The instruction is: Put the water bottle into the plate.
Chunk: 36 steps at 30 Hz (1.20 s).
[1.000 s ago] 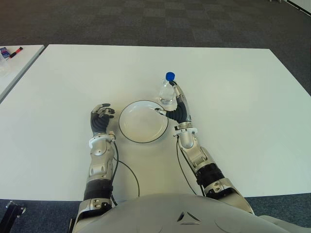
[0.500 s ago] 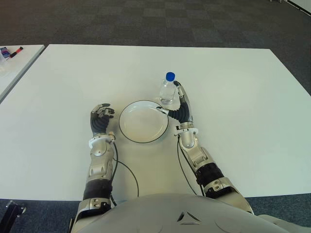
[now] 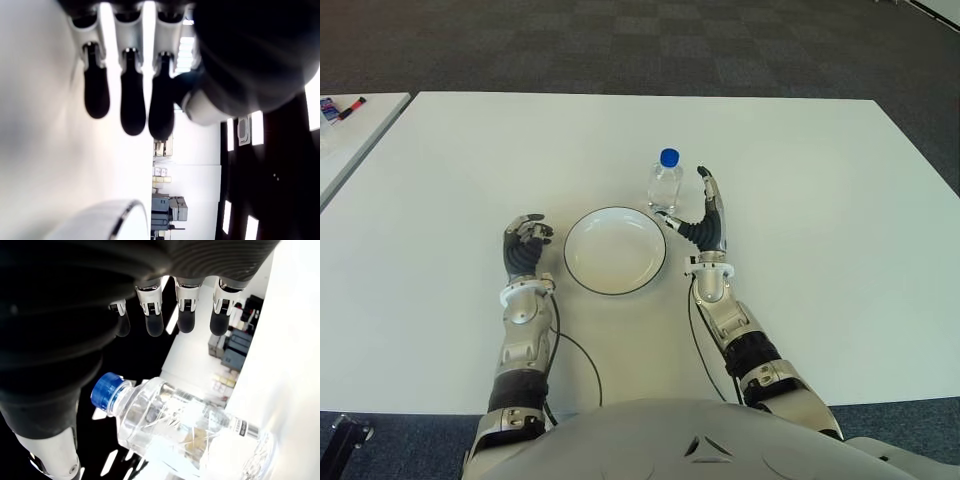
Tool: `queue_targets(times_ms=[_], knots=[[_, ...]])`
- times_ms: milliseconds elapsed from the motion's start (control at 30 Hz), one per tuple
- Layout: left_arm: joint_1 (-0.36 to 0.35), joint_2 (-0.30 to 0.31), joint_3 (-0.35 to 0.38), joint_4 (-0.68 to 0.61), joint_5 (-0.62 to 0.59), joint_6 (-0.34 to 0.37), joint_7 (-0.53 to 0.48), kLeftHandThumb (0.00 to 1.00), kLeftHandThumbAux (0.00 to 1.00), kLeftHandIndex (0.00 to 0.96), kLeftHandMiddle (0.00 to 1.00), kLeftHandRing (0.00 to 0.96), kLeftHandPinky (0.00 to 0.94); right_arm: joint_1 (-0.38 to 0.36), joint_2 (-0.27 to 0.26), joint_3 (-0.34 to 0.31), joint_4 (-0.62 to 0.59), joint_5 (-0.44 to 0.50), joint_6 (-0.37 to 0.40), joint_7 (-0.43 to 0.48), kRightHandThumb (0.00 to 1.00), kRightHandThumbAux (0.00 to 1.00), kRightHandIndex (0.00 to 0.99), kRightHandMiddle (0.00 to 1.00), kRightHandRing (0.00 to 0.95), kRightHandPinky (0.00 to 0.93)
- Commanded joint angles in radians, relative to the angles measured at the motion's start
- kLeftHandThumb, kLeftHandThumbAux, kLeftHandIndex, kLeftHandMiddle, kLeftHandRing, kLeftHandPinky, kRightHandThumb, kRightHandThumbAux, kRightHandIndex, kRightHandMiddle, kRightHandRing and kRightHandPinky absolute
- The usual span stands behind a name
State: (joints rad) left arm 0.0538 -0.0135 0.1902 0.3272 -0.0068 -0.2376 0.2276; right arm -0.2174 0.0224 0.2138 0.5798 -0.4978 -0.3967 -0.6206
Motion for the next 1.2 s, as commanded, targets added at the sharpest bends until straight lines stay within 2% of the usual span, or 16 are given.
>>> queue_targets(times_ms=[33,300,800,1200], knots=[[-0.001,0.001,0.005,0.021,0.006,0.025,0.013,0.7,0.72,0.429,0.576,0.539,0.511,-0.017,0.007,-0.001,0.012,0.0,0.02,-0.008,0.0,0.743,0.0,0.0,0.0,0.033],[0.0,0.003,0.005,0.011,0.005,0.043,0.012,0.701,0.719,0.43,0.578,0.547,0.528,-0.021,0.01,0.0,0.019,0.001,0.02,-0.011,0.0,0.731,0.0,0.0,0.0,0.04],[-0.001,0.003,0.011,0.009,-0.002,0.063,0.011,0.703,0.719,0.43,0.57,0.533,0.501,-0.025,0.014,-0.002,0.028,0.012,0.022,-0.004,0.0,0.708,0.0,0.0,0.0,0.038],[0.0,-0.004,0.016,0.009,-0.005,0.067,0.014,0.7,0.718,0.427,0.554,0.514,0.498,-0.061,0.036,-0.032,0.079,0.09,0.024,0.056,0.0,0.717,0.0,0.0,0.0,0.047]])
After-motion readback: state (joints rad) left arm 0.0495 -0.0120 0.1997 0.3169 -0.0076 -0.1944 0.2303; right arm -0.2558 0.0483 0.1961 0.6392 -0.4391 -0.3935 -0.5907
